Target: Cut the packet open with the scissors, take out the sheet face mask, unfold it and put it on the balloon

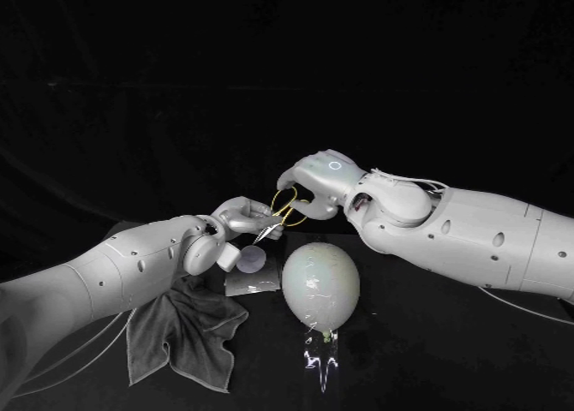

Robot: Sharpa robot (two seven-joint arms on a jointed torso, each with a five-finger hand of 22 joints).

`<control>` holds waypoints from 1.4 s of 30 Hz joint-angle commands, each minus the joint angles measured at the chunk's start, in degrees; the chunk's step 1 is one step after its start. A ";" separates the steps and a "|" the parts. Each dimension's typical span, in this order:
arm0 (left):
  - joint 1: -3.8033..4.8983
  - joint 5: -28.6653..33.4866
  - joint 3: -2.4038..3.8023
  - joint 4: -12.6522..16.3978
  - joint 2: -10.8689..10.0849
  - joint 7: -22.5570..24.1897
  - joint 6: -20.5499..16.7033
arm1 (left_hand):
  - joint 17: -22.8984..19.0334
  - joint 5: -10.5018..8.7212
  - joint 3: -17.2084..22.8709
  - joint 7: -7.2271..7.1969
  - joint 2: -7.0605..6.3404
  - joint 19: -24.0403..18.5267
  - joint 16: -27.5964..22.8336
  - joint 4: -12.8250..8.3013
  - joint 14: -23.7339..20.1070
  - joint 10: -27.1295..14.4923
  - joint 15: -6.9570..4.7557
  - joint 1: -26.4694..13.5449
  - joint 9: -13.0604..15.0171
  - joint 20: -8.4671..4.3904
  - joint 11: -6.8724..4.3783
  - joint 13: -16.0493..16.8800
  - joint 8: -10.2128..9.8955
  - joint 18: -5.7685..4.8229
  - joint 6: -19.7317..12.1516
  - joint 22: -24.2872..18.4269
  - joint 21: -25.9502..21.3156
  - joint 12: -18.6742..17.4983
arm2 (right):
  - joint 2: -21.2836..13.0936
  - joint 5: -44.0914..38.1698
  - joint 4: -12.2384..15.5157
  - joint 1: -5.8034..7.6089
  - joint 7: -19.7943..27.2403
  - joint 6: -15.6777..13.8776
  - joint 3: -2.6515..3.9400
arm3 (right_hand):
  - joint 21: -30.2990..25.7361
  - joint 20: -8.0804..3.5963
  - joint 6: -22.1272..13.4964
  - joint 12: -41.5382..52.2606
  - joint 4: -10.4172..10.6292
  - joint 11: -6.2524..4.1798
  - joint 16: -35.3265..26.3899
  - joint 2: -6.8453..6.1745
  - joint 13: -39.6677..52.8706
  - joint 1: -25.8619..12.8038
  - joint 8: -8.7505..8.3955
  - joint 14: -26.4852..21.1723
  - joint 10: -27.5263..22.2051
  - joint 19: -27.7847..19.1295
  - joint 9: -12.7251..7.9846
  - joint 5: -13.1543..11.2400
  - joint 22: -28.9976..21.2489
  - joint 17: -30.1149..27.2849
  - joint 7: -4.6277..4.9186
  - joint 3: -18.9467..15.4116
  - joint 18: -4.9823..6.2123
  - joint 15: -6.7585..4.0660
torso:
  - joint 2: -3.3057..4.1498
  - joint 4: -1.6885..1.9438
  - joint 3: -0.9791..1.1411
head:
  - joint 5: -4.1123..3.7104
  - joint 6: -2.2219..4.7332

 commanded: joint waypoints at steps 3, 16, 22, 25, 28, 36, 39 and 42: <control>0.40 -0.06 0.11 0.61 -0.07 -0.03 0.81 | 0.18 0.39 1.75 -0.01 0.09 0.42 0.22 -1.43 0.26 1.94 0.04 -0.63 9.57 -0.04 -1.34 0.07 0.20 0.31 -0.34 0.11 0.29 0.30 | 1.08 -4.11 -1.10 -0.19 -2.61 4.69 -0.49 | -0.34 -0.54 -0.60 -0.13 0.04 -0.30 0.27 -0.59 -0.04 0.04 -0.35 2.23 -0.91 0.07 -0.11 -0.27 0.10 0.11 -0.26 -0.57 0.15 -0.52 | 0.09 0.13 0.02 | -0.09 -0.22; 1.90 -2.27 0.09 2.27 -1.07 -0.34 0.91 | 0.34 0.40 2.12 -0.06 0.08 0.51 0.28 -1.86 0.33 2.07 0.00 -1.24 9.93 -0.06 -1.38 0.09 0.28 0.32 -0.33 0.13 0.38 0.33 | 2.25 -4.83 -3.16 -0.57 -3.77 9.15 -0.85 | -0.59 -0.80 -0.77 0.18 0.23 -0.56 0.19 -0.49 0.08 -0.14 -0.53 2.22 -0.54 -0.02 -0.12 -0.34 -0.07 -0.15 -0.47 -1.05 0.19 -0.76 | -0.03 -0.05 0.14 | 0.24 -0.66; 2.59 -4.02 0.09 3.61 -1.75 -0.74 1.30 | 0.36 0.39 2.21 -0.08 0.09 0.53 0.27 -1.96 0.31 2.07 -0.01 -1.30 9.98 -0.07 -1.39 0.09 0.29 0.33 -0.35 0.13 0.40 0.32 | 2.94 -5.54 -4.13 -0.60 -4.68 9.63 -0.89 | -0.70 -0.87 -0.47 0.24 0.40 -0.59 0.20 -0.37 0.10 -0.29 -0.40 2.23 -0.40 -0.06 -0.04 -0.42 -0.12 -0.09 -0.44 -1.27 0.20 -0.74 | -0.14 -0.09 0.16 | 0.22 -0.72; 2.81 -5.06 0.09 4.42 -2.07 -1.07 1.77 | 0.39 0.39 2.33 -0.10 0.08 0.56 0.27 -2.13 0.30 2.07 -0.02 -1.38 10.06 -0.08 -1.41 0.09 0.29 0.33 -0.37 0.14 0.43 0.31 | 3.25 -5.79 -4.54 -0.61 -4.94 9.07 -0.90 | -0.90 -0.89 -0.39 0.28 0.48 -0.55 0.09 -0.25 0.11 -0.33 -0.38 2.18 -0.28 -0.22 -0.02 -0.42 -0.34 -0.38 -0.39 -1.29 0.25 -0.73 | -0.14 -0.12 0.16 | 0.18 -0.66; 2.92 -5.60 0.09 5.04 -2.26 -1.36 2.20 | 0.40 0.39 2.38 -0.10 0.09 0.56 0.28 -2.19 0.31 2.08 -0.02 -1.42 10.10 -0.09 -1.41 0.09 0.30 0.33 -0.37 0.14 0.44 0.31 | 3.46 -5.91 -4.69 -0.61 -4.98 8.74 -0.90 | -1.10 -0.92 -0.30 0.33 0.56 -0.56 -0.01 0.12 0.12 -0.19 -0.38 2.14 -0.09 -0.34 0.01 -0.42 -0.50 -0.61 -0.40 -1.12 0.29 -0.69 | -0.14 -0.08 0.13 | 0.11 -0.62; 3.04 -6.22 0.08 6.00 -2.40 -1.82 2.58 | 0.43 0.39 2.50 -0.10 0.13 0.58 0.28 -2.32 0.31 2.11 -0.03 -1.51 10.18 -0.10 -1.42 0.09 0.31 0.33 -0.38 0.14 0.46 0.32 | 3.67 -5.97 -4.56 -0.64 -4.44 7.59 -0.92 | -0.96 -1.00 0.37 0.69 0.87 -0.65 0.11 0.94 0.18 -0.11 -0.15 2.24 1.12 -0.07 0.18 -0.40 -0.14 -0.25 -0.46 -0.36 0.19 -0.74 | -0.13 -0.21 0.09 | 0.10 -0.29; 3.05 -6.27 0.08 6.08 -2.42 -1.81 2.49 | 0.43 0.39 2.50 -0.10 0.13 0.58 0.28 -2.32 0.31 2.11 -0.03 -1.51 10.18 -0.10 -1.42 0.09 0.31 0.33 -0.38 0.14 0.46 0.32 | 3.60 -5.95 -4.51 -0.65 -4.21 7.57 -0.93 | -0.84 -1.04 0.78 0.93 0.91 -0.72 0.15 0.96 0.23 -0.13 0.00 2.29 1.94 0.11 0.29 -0.41 0.09 -0.16 -0.51 0.02 0.14 -0.78 | -0.10 -0.20 0.12 | 0.07 -0.21; 3.05 -6.30 0.08 6.16 -2.48 -1.76 2.31 | 0.47 0.39 2.58 -0.08 0.14 0.60 0.30 -2.43 0.33 2.16 -0.03 -1.63 10.27 -0.10 -1.42 0.11 0.33 0.33 -0.38 0.15 0.49 0.34 | 3.56 -5.92 -4.57 -0.66 -4.01 7.77 -0.93 | -0.88 -1.05 0.82 0.95 0.89 -0.75 0.16 0.90 0.23 -0.12 0.01 2.30 2.06 0.09 0.30 -0.42 0.06 -0.13 -0.54 0.08 0.15 -0.79 | -0.07 -0.22 0.15 | 0.10 -0.19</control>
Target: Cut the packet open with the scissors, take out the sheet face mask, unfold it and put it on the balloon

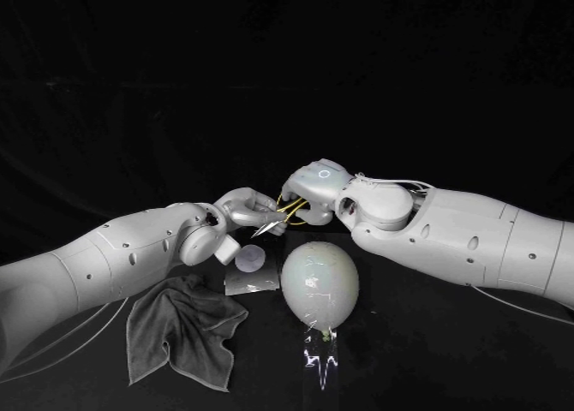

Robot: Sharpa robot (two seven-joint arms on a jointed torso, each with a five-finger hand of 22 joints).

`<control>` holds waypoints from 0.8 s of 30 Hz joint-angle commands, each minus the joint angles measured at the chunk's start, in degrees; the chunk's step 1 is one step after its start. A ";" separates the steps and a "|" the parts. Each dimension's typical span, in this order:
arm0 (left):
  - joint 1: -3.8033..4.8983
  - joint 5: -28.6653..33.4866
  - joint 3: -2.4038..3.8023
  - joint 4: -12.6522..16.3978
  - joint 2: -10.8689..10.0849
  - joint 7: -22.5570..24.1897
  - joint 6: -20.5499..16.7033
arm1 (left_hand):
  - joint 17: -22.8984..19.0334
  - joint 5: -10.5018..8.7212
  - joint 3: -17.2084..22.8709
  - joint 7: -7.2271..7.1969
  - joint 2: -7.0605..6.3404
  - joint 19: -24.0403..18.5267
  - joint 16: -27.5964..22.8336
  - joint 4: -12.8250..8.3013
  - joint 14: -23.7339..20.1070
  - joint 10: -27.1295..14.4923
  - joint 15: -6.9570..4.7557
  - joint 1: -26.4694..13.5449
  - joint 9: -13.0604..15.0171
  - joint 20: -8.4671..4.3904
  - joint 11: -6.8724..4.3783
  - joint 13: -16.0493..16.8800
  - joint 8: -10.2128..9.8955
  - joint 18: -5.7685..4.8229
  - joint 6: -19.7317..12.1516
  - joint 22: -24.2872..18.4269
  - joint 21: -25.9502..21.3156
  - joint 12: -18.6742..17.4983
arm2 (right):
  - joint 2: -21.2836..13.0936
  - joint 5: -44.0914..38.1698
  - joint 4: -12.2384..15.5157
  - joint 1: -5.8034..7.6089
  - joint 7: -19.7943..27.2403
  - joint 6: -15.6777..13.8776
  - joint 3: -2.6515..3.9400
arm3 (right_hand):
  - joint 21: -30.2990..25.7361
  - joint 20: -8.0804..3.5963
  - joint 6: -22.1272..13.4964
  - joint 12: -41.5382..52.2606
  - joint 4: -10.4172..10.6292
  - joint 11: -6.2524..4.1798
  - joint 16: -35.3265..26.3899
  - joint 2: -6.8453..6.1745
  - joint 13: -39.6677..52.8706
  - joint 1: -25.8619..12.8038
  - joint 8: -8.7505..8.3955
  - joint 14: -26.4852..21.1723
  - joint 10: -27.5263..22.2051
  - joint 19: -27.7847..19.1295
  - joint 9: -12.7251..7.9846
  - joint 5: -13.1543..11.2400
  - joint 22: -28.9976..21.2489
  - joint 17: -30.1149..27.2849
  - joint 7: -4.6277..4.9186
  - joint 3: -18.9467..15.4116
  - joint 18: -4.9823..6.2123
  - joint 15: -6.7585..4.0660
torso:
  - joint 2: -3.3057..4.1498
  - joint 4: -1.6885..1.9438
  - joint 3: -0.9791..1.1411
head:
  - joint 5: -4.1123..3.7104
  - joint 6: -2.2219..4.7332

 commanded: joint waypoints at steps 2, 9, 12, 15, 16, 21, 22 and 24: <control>0.14 -0.57 0.09 0.54 0.09 0.65 1.35 | 0.11 0.16 1.27 -0.19 0.56 0.40 0.30 -1.09 0.24 0.64 -0.14 -0.01 7.56 0.11 -0.72 0.08 -0.03 0.80 0.32 0.05 0.27 0.16 | 0.02 -1.09 -0.15 0.01 0.15 0.69 0.03 | -0.08 -0.10 0.25 0.21 -0.14 0.02 0.22 0.37 0.09 0.04 0.38 2.32 0.39 0.14 0.06 -0.20 0.08 0.07 -0.02 0.41 0.15 -0.39 | 0.08 -0.01 0.07 | -0.02 0.04; 0.15 -0.58 0.10 1.31 -0.19 0.93 0.88 | 0.16 0.16 1.36 -0.17 0.59 0.44 0.34 -1.21 0.29 0.71 -0.15 -0.18 7.67 0.10 -0.72 0.09 0.00 0.80 0.32 0.06 0.30 0.18 | 0.09 -0.98 -0.58 -0.04 0.34 2.64 -0.03 | 0.70 -0.20 0.70 0.52 -0.16 0.00 0.41 0.08 0.17 -0.07 0.57 2.44 1.63 0.89 0.23 -0.28 1.11 0.50 -0.04 0.85 -0.11 -0.47 | 0.10 0.02 0.08 | -0.09 -0.09; 0.20 -0.61 0.14 2.56 -0.53 0.95 0.84 | 0.17 0.16 1.38 -0.17 0.60 0.45 0.34 -1.24 0.30 0.73 -0.15 -0.22 7.70 0.10 -0.72 0.09 0.01 0.80 0.32 0.06 0.31 0.19 | 0.17 -0.97 -0.89 -0.06 0.43 3.03 -0.05 | 0.84 -0.21 0.85 0.60 -0.11 0.06 0.42 0.11 0.19 -0.11 0.63 2.44 2.04 1.04 0.29 -0.26 1.31 0.48 0.01 1.09 -0.16 -0.42 | 0.09 0.04 0.06 | -0.19 -0.13; 0.35 -1.13 0.19 4.13 -0.99 0.83 0.91 | 0.26 0.15 1.45 -0.16 0.74 0.55 0.46 -1.34 0.50 0.88 -0.19 -0.42 7.84 0.06 -0.73 0.13 0.04 0.82 0.30 0.09 0.39 0.25 | 0.30 -0.96 -1.20 -0.08 0.60 3.45 -0.06 | 0.93 -0.18 1.12 0.59 -0.05 0.21 0.44 0.22 0.15 -0.13 0.75 2.45 2.37 1.15 0.39 -0.26 1.46 0.49 0.15 1.42 -0.20 -0.23 | 0.06 0.07 0.00 | -0.24 -0.17; 0.45 -1.34 0.21 4.64 -1.13 0.78 0.93 | 0.79 0.17 1.25 -0.16 1.29 1.35 1.74 -1.30 2.76 1.22 -0.74 -0.83 8.07 -0.13 -0.82 0.22 0.10 0.98 0.17 0.31 0.90 0.39 | 0.33 -0.96 -1.27 -0.08 0.68 3.61 -0.07 | 1.02 -0.10 1.30 0.57 0.00 0.31 0.45 0.34 0.11 -0.15 0.84 2.45 2.59 1.24 0.45 -0.25 1.59 0.50 0.20 1.65 -0.26 0.07 | 0.05 0.08 -0.02 | -0.23 -0.19; 1.19 -2.18 0.25 7.32 -1.95 0.52 0.97 | 1.18 0.09 0.87 -0.44 1.91 1.99 2.54 -1.80 3.88 1.44 -1.19 -1.32 8.73 -0.42 -1.10 0.28 0.34 0.87 -0.05 0.48 1.36 0.39 | 0.55 -0.95 -1.59 -0.14 1.04 4.34 -0.12 | 1.23 0.27 1.96 0.54 0.30 0.45 0.50 0.83 0.01 -0.34 1.17 2.44 3.73 1.47 0.71 -0.27 1.94 0.51 0.30 2.46 -0.36 0.58 | -0.09 0.10 -0.03 | -0.27 -0.39; 1.30 -2.35 0.25 7.68 -2.08 0.45 1.05 | 1.20 0.09 0.84 -0.44 1.94 1.98 2.57 -1.87 3.90 1.49 -1.21 -1.36 8.79 -0.43 -1.11 0.30 0.35 0.85 -0.07 0.47 1.36 0.41 | 0.59 -0.96 -1.63 -0.16 1.08 4.40 -0.12 | 1.24 0.31 1.99 0.54 0.32 0.46 0.52 0.83 0.01 -0.37 1.19 2.45 3.91 1.49 0.74 -0.28 1.97 0.54 0.33 2.54 -0.36 0.60 | -0.08 0.07 -0.03 | -0.27 -0.38; 1.58 -2.74 0.26 8.46 -2.38 0.27 1.19 | 1.22 0.09 0.79 -0.44 1.99 1.98 2.61 -1.93 3.92 1.54 -1.22 -1.41 8.86 -0.44 -1.12 0.31 0.38 0.84 -0.09 0.47 1.37 0.43 | 0.68 -0.96 -1.70 -0.20 1.22 4.58 -0.14 | 1.43 0.42 2.28 0.56 0.42 0.49 0.54 0.92 -0.01 -0.47 1.34 2.45 4.48 1.66 0.85 -0.27 2.23 0.55 0.43 2.78 -0.42 0.76 | -0.05 0.03 -0.01 | -0.26 -0.29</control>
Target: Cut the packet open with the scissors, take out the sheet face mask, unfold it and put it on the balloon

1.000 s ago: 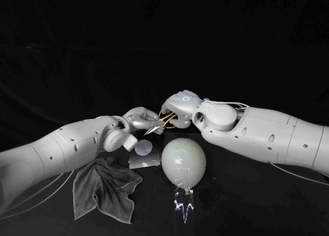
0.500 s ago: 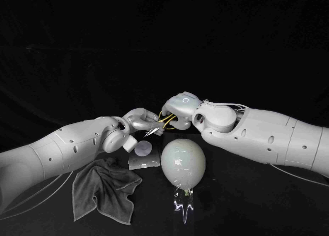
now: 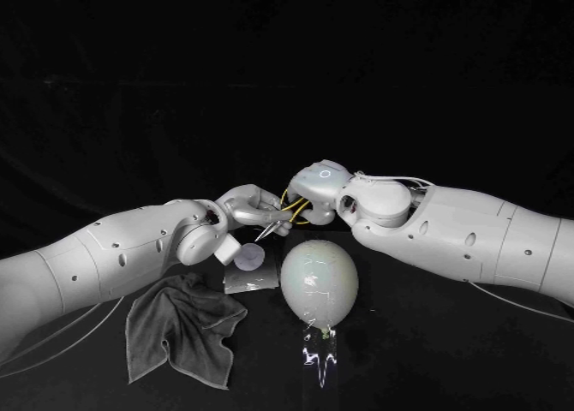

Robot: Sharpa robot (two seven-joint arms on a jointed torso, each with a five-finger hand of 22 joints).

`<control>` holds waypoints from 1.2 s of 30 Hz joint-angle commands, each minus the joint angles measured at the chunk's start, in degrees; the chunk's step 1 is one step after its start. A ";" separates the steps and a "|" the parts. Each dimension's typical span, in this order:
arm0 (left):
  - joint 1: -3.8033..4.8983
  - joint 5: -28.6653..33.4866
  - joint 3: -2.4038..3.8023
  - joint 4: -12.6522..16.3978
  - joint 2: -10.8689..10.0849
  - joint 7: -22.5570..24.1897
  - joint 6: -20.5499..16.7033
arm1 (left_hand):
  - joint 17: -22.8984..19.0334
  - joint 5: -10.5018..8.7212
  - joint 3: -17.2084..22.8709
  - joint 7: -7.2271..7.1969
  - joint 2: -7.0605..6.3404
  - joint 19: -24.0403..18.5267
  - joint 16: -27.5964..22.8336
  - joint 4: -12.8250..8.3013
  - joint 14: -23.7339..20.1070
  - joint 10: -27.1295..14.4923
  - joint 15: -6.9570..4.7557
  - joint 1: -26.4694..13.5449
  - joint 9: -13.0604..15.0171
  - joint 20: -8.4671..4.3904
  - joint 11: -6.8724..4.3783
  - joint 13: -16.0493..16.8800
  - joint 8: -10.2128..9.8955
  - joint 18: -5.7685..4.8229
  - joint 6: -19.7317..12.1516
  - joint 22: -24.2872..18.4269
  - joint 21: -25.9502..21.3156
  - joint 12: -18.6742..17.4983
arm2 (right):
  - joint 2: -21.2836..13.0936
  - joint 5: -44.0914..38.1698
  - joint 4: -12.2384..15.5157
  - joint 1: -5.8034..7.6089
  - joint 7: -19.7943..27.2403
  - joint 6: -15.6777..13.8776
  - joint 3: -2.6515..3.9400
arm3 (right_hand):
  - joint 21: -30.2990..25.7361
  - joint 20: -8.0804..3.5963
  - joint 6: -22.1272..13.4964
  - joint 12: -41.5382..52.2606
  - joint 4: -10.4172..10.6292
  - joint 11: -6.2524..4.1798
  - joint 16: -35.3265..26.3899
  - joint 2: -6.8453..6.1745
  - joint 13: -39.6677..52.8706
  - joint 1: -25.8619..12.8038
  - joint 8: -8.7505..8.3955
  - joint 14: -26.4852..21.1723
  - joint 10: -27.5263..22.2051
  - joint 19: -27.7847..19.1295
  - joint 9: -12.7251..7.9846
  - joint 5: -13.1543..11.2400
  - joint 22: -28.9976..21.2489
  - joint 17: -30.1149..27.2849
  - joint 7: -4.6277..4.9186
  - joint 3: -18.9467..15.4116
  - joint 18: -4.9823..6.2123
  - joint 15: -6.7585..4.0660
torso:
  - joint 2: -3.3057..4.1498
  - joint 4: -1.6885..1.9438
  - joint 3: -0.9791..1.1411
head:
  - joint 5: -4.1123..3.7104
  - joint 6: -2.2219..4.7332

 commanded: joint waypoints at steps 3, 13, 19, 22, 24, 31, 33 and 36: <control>0.75 -1.67 0.18 2.49 -0.05 0.73 1.25 | 0.17 0.10 0.57 -0.12 0.67 0.38 0.32 -1.19 0.28 0.77 -0.19 -0.01 8.84 0.04 -0.24 0.10 0.59 0.63 0.18 0.04 0.22 0.00 | 0.48 -0.94 -0.09 -0.12 0.91 1.75 -0.04 | 0.57 0.26 0.88 -0.10 0.19 0.11 0.33 0.84 -0.10 -0.36 0.58 2.65 1.29 0.58 0.28 -0.28 0.44 0.12 0.11 0.74 -0.45 0.69 | -0.01 -0.07 -0.02 | -0.09 0.13; 1.35 -4.10 0.24 5.08 -0.90 0.62 0.61 | 0.44 0.11 0.40 -0.16 1.04 0.26 0.75 -1.96 0.63 1.24 -0.38 -0.08 9.31 -0.04 -0.39 0.24 0.62 0.59 -0.04 0.02 0.24 0.19 | 0.61 -0.84 -0.15 -0.18 2.17 1.95 -0.11 | 1.26 0.62 2.23 -0.17 0.96 0.17 0.48 2.22 -0.11 -0.72 1.41 2.67 3.20 1.16 0.88 -0.30 1.39 0.31 0.19 1.56 -0.64 0.99 | 0.05 -0.02 0.01 | -0.37 0.35; 1.61 -5.27 0.31 6.63 -1.48 1.75 0.41 | 0.56 0.11 0.31 -0.20 1.23 0.47 0.90 -2.36 0.66 1.42 -0.45 -0.11 9.54 -0.13 -0.43 0.29 0.64 0.64 -0.06 0.09 0.43 0.25 | 0.71 -0.50 -0.22 -0.19 2.84 2.54 -0.19 | 1.23 0.89 4.12 -0.52 1.61 0.53 0.32 2.54 -0.19 -1.43 2.75 2.49 4.35 1.10 1.81 -0.33 1.53 -0.23 0.25 1.25 -0.65 1.30 | 0.07 -0.07 0.00 | -0.34 0.47; 1.75 -5.73 0.35 7.65 -1.79 2.13 0.88 | 0.60 0.12 0.25 -0.20 1.27 0.55 0.96 -2.50 0.68 1.49 -0.48 -0.16 9.64 -0.16 -0.45 0.32 0.67 0.63 -0.03 0.12 0.50 0.28 | 0.78 -0.44 -0.34 -0.19 2.85 2.98 -0.22 | 1.80 0.98 5.11 -0.22 1.89 0.55 0.38 3.26 -0.06 -1.45 3.60 2.49 5.73 1.56 2.47 -0.33 2.22 -0.09 0.21 1.18 -0.81 1.31 | 0.07 -0.04 0.01 | -0.39 0.50; 1.83 -5.88 0.38 8.25 -1.98 2.31 1.15 | 0.63 0.11 0.23 -0.22 1.28 0.57 0.99 -2.60 0.67 1.52 -0.50 -0.17 9.70 -0.17 -0.47 0.33 0.68 0.63 0.00 0.13 0.54 0.29 | 0.79 -0.42 -0.38 -0.19 2.88 3.08 -0.24 | 2.63 0.99 5.66 0.75 1.79 0.31 0.39 3.94 0.31 -1.04 4.24 2.46 8.23 2.25 3.03 -0.31 3.18 -0.13 0.11 1.15 -1.05 1.16 | 0.07 -0.01 0.02 | -0.43 0.50; 2.22 -5.72 0.54 10.33 -2.66 2.94 1.83 | 0.68 0.11 0.15 -0.24 1.33 0.61 1.05 -2.72 0.69 1.60 -0.53 -0.24 9.81 -0.19 -0.49 0.35 0.73 0.61 0.06 0.15 0.59 0.31 | 0.69 0.06 -0.09 -0.26 3.23 3.27 -0.30 | 4.52 -0.01 5.49 3.78 0.78 -1.82 0.31 6.11 1.53 0.61 6.15 2.35 17.67 3.73 5.44 -0.30 5.39 -0.39 -0.73 0.44 -1.55 -0.63 | 0.03 0.00 0.04 | -0.43 0.57; 2.35 -5.54 0.57 10.67 -2.79 3.04 1.93 | 0.68 0.11 0.15 -0.24 1.33 0.61 1.05 -2.72 0.69 1.60 -0.53 -0.24 9.81 -0.19 -0.49 0.35 0.73 0.61 0.06 0.15 0.59 0.31 | 0.66 0.35 0.05 -0.29 3.25 3.58 -0.31 | 4.63 -0.29 5.28 4.76 0.73 -2.10 0.24 7.18 1.96 0.94 6.49 2.31 20.38 3.81 6.00 -0.29 5.56 -0.54 -0.66 0.63 -1.58 -0.92 | 0.00 -0.01 0.02 | -0.38 0.63; 2.51 -5.19 0.62 11.04 -2.95 3.11 2.02 | 0.69 0.11 0.13 -0.25 1.34 0.62 1.07 -2.74 0.70 1.61 -0.54 -0.26 9.84 -0.19 -0.50 0.36 0.74 0.61 0.07 0.16 0.61 0.31 | 0.60 0.68 0.24 -0.33 3.08 4.26 -0.32 | 4.62 -0.53 4.96 5.37 1.21 -2.28 0.16 8.14 2.26 0.55 6.70 2.27 22.32 3.77 6.52 -0.30 5.60 -0.69 -0.74 0.74 -1.59 -1.08 | -0.03 0.02 0.03 | -0.40 0.69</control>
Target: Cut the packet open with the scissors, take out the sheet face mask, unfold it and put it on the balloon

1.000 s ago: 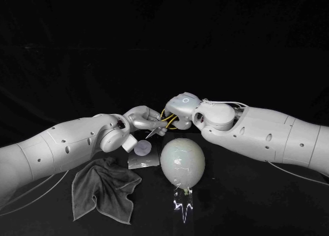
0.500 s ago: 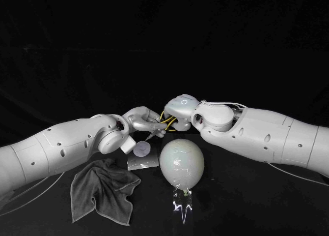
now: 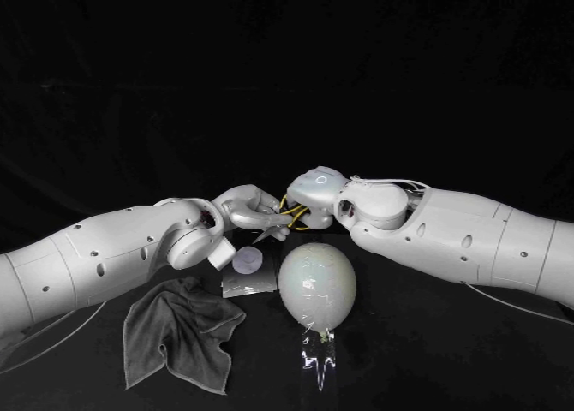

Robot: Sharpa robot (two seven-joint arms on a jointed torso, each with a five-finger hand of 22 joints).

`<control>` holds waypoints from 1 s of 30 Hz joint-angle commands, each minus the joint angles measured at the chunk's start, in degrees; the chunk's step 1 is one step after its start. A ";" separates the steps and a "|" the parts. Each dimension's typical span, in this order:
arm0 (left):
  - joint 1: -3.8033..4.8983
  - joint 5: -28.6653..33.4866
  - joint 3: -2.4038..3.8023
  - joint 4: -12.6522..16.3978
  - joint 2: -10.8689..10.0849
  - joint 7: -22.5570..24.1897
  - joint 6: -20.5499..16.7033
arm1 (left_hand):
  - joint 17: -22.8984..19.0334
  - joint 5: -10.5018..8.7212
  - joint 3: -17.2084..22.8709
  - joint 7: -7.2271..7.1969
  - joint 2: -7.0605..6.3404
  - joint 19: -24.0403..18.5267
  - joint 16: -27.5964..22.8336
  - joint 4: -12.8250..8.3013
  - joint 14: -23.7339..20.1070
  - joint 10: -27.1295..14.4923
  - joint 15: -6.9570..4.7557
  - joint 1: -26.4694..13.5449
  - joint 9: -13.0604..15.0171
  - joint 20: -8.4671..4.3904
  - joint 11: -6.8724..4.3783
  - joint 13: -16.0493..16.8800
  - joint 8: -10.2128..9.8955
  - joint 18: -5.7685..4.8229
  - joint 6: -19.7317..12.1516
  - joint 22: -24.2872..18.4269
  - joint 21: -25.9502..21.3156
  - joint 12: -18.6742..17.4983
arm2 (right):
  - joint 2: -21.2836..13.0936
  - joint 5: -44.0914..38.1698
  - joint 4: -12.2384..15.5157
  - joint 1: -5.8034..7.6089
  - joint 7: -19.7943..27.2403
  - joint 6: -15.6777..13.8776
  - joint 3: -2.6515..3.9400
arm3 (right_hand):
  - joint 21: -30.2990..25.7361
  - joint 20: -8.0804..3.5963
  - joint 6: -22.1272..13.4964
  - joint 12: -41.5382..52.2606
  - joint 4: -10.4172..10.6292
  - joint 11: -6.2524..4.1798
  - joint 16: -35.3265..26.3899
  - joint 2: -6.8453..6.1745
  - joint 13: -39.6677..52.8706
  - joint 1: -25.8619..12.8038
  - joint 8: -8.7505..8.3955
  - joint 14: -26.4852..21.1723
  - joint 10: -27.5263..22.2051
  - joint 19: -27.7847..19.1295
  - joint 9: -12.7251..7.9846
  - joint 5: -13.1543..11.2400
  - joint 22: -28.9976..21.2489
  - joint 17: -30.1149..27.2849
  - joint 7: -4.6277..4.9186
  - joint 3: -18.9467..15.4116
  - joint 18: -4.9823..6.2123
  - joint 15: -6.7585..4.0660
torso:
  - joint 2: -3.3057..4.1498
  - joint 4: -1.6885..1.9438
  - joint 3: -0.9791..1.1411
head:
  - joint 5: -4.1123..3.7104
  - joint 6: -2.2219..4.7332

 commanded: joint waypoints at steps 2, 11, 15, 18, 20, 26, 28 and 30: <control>0.72 0.69 0.54 2.64 1.08 5.89 4.74 | 0.11 0.20 1.21 -0.78 0.59 0.44 0.32 -1.67 -0.10 0.39 -0.38 0.62 1.10 0.01 -0.13 0.11 0.72 0.67 1.23 0.10 0.39 0.24 | 0.59 0.67 0.52 -0.37 0.22 3.25 -0.18 | 0.13 -0.57 -2.19 5.18 2.35 -4.68 -0.18 2.99 2.34 -1.81 -0.06 2.07 17.17 -0.08 0.83 -0.15 5.52 -0.24 -1.13 -0.34 -0.66 -0.90 | -0.05 0.02 0.00 | 0.13 0.09; 1.31 1.34 0.61 3.83 0.69 5.72 5.59 | 0.13 0.20 1.18 -0.79 0.59 0.46 0.33 -1.72 -0.09 0.40 -0.39 0.60 1.14 0.01 -0.14 0.11 0.73 0.67 1.25 0.11 0.40 0.24 | 0.43 0.71 0.68 -0.40 -2.70 5.04 -0.20 | 2.34 -1.57 -0.76 32.51 4.46 -6.77 2.66 3.14 19.70 -4.30 2.42 3.65 16.70 1.86 4.77 0.05 8.27 7.32 -2.98 -1.27 -1.39 -2.52 | 0.01 -0.09 0.03 | 0.28 0.20; 1.46 1.40 0.61 4.37 0.70 5.49 6.10 | 0.14 0.20 1.17 -0.80 0.59 0.46 0.34 -1.75 -0.10 0.41 -0.40 0.59 1.16 0.01 -0.15 0.11 0.74 0.66 1.26 0.11 0.41 0.24 | 0.38 0.46 0.93 -0.45 -4.65 5.24 -0.21 | 2.74 -1.70 0.14 39.98 5.35 -6.90 3.02 3.50 27.85 -5.18 3.16 3.70 17.33 2.18 5.78 -0.16 8.76 8.24 -3.35 -1.20 -1.50 -2.73 | 0.05 -0.08 0.02 | 0.22 0.26; 1.53 1.50 0.61 4.67 0.73 5.35 6.31 | 0.14 0.20 1.16 -0.80 0.59 0.46 0.34 -1.77 -0.11 0.41 -0.40 0.59 1.17 0.02 -0.15 0.12 0.75 0.66 1.27 0.11 0.42 0.24 | 0.37 0.33 1.10 -0.51 -6.30 5.43 -0.21 | 3.23 -1.82 1.59 45.33 6.96 -7.37 3.62 4.06 33.81 -6.73 4.39 3.94 17.56 2.59 7.11 -0.15 9.34 9.87 -3.95 -1.48 -1.66 -3.09 | 0.02 -0.12 -0.01 | 0.26 0.25; 1.56 1.68 0.61 4.76 0.77 5.24 6.23 | 0.14 0.20 1.15 -0.81 0.59 0.46 0.34 -1.79 -0.11 0.40 -0.40 0.58 1.18 0.02 -0.15 0.11 0.75 0.65 1.27 0.11 0.42 0.23 | 0.36 0.25 1.16 -0.54 -7.41 5.64 -0.21 | 3.31 -1.86 1.97 46.43 7.41 -7.54 3.81 4.26 35.02 -7.18 4.89 4.03 17.54 2.66 7.64 -0.15 9.44 10.38 -4.19 -1.53 -1.68 -3.25 | -0.01 -0.14 -0.02 | 0.29 0.28; 1.73 2.82 0.60 4.35 0.77 4.13 4.24 | 0.17 0.21 1.24 -0.69 0.68 0.41 0.29 -1.96 -0.32 0.16 -0.35 0.45 1.29 0.05 -0.07 0.05 0.61 0.61 1.12 0.11 0.45 0.05 | 0.27 -0.77 1.30 -0.61 -9.86 6.84 -0.21 | 3.34 -3.00 1.75 56.84 12.30 -9.52 5.72 6.10 48.06 -11.98 14.47 4.87 17.05 2.66 19.91 -0.19 9.75 15.90 -6.51 -0.26 -1.70 -5.01 | -0.12 -0.19 0.00 | 0.29 0.32; 1.82 3.26 0.60 4.02 0.73 3.50 3.42 | 0.12 0.22 1.53 -0.45 0.59 0.25 0.06 -2.22 -0.83 -0.38 -0.15 0.30 1.29 0.02 0.15 -0.09 0.22 0.61 0.77 0.09 0.43 -0.29 | 0.19 -1.60 1.46 -0.63 -10.34 7.08 -0.23 | 3.07 -2.48 0.35 58.76 13.54 -9.56 6.19 5.89 50.62 -12.86 17.39 5.14 17.00 2.42 24.52 0.02 9.61 17.46 -7.03 0.31 -1.65 -5.22 | -0.10 -0.16 0.02 | 0.25 0.30; 1.93 3.93 0.59 3.57 0.68 2.82 2.30 | 0.10 0.23 1.69 -0.29 0.53 0.15 -0.03 -2.26 -1.02 -0.57 -0.05 0.13 1.29 0.04 0.28 -0.13 0.05 0.59 0.68 0.07 0.42 -0.39 | 0.05 -2.76 1.70 -0.65 -10.85 7.23 -0.25 | 2.96 -2.22 -0.16 59.05 14.44 -10.04 6.21 5.72 50.98 -13.34 19.57 5.14 16.79 2.34 27.86 -0.04 9.60 17.56 -7.10 0.66 -1.62 -5.27 | -0.13 -0.20 0.05 | 0.26 0.37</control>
